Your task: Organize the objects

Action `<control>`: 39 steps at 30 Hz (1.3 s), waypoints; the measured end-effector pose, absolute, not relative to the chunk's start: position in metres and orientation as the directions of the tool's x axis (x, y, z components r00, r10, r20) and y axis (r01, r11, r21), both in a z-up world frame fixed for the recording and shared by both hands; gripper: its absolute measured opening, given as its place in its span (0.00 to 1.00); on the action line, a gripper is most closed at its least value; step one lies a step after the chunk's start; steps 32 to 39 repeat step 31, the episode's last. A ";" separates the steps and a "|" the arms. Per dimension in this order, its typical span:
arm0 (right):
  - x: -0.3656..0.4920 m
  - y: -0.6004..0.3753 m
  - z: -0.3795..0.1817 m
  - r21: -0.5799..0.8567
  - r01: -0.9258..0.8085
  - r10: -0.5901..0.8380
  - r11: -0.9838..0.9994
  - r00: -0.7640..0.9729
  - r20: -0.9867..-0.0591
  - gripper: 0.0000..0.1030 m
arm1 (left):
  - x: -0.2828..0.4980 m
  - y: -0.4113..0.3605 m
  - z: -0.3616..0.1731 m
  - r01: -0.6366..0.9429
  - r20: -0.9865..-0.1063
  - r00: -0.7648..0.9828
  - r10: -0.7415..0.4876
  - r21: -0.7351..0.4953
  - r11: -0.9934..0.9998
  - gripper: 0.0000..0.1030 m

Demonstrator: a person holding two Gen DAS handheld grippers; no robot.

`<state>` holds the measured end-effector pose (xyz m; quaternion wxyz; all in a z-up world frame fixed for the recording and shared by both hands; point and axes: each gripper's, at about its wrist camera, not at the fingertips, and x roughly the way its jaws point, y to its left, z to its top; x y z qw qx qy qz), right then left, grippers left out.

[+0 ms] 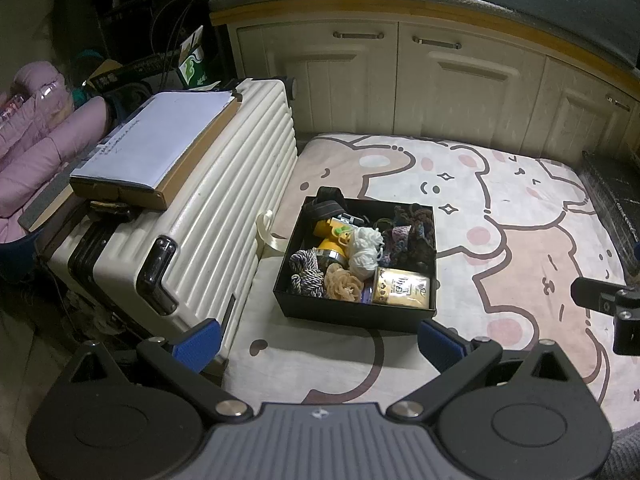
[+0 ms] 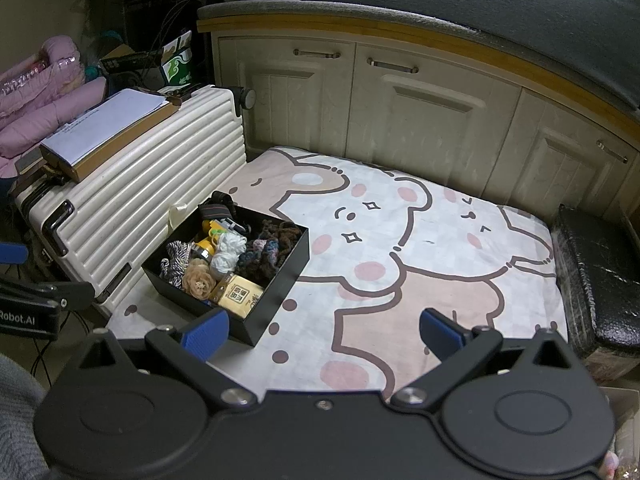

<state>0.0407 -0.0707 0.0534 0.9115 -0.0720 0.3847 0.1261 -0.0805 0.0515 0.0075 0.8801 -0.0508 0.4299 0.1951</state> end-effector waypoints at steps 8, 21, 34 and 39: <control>0.041 -0.071 0.053 -0.034 -0.286 0.175 0.958 0.672 -0.720 1.00 | -0.081 0.050 0.007 -0.387 -0.777 0.554 0.299 0.077 0.919 1.00; 0.041 -0.071 0.054 -0.034 -0.286 0.175 0.958 0.672 -0.720 1.00 | -0.080 0.051 0.007 -0.388 -0.778 0.553 0.298 0.076 0.919 1.00; 0.039 -0.071 0.052 -0.027 -0.291 0.183 0.956 0.669 -0.720 1.00 | -0.080 0.051 0.006 -0.388 -0.780 0.551 0.296 0.075 0.919 1.00; 0.039 -0.071 0.052 -0.027 -0.291 0.183 0.956 0.669 -0.720 1.00 | -0.080 0.051 0.006 -0.388 -0.780 0.551 0.296 0.075 0.919 1.00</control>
